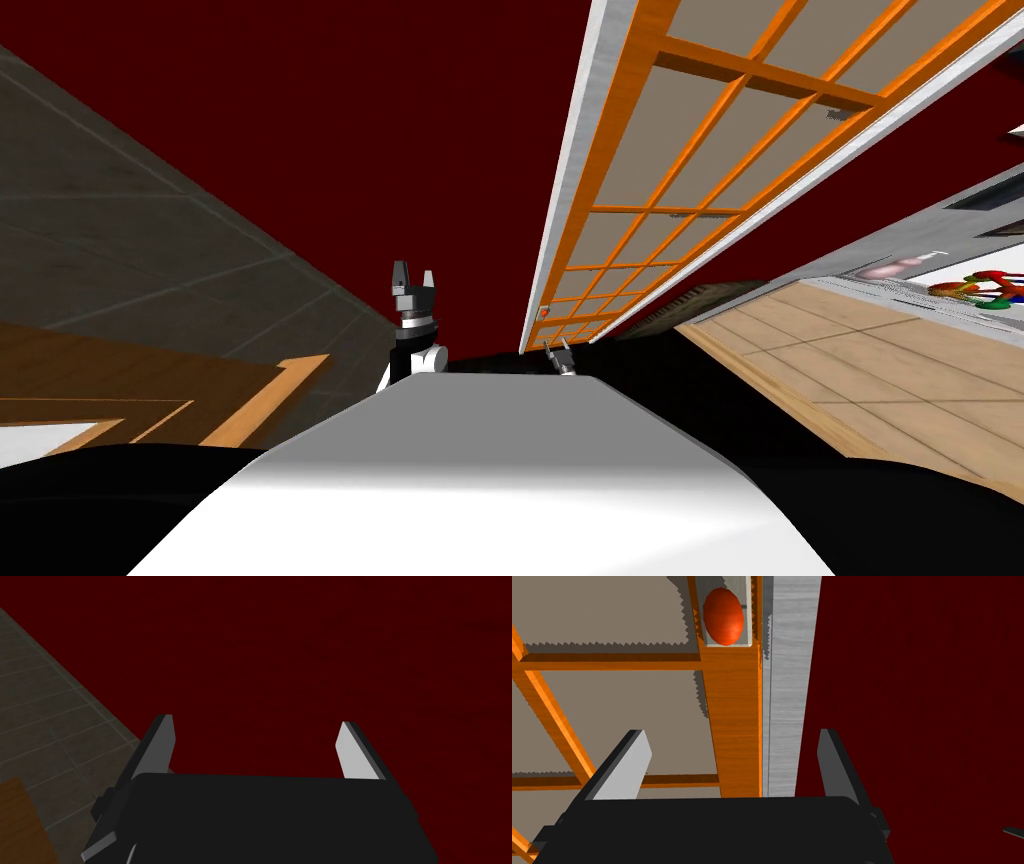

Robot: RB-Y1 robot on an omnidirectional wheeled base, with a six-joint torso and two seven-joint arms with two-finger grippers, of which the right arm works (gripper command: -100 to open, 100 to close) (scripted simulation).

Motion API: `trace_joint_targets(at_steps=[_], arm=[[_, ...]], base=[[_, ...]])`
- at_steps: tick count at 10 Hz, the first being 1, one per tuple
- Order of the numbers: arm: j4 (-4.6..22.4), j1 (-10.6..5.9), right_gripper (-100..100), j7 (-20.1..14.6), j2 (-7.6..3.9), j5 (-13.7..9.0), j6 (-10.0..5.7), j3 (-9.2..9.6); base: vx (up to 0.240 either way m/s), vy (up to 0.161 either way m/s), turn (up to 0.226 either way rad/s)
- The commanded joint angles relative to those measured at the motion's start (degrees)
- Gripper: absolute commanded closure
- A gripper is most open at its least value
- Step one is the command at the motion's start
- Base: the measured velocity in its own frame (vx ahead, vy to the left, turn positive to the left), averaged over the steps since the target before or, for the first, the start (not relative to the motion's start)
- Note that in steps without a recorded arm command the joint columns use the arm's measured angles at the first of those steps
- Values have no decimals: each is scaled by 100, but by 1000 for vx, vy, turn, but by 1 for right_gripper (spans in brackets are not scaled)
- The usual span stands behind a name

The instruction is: Pull the door open

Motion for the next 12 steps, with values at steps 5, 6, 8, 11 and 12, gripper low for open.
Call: trace_joint_targets(at_steps=[5,6,8,11,12], arm=[[465,-209,-100,35,-302,-120,-146,-256],[604,-286,-100,3,-419,-193,-179,-344],[910,-456,-100,-66,-652,-353,-253,-540],[1219,-629,-100,-137,-862,-517,-328,-738],[1267,-656,-100,-148,-893,-543,-340,-770]], base=[[13,11,79],[-119,122,201],[-51,126,173],[51,74,140],[82,24,70]])
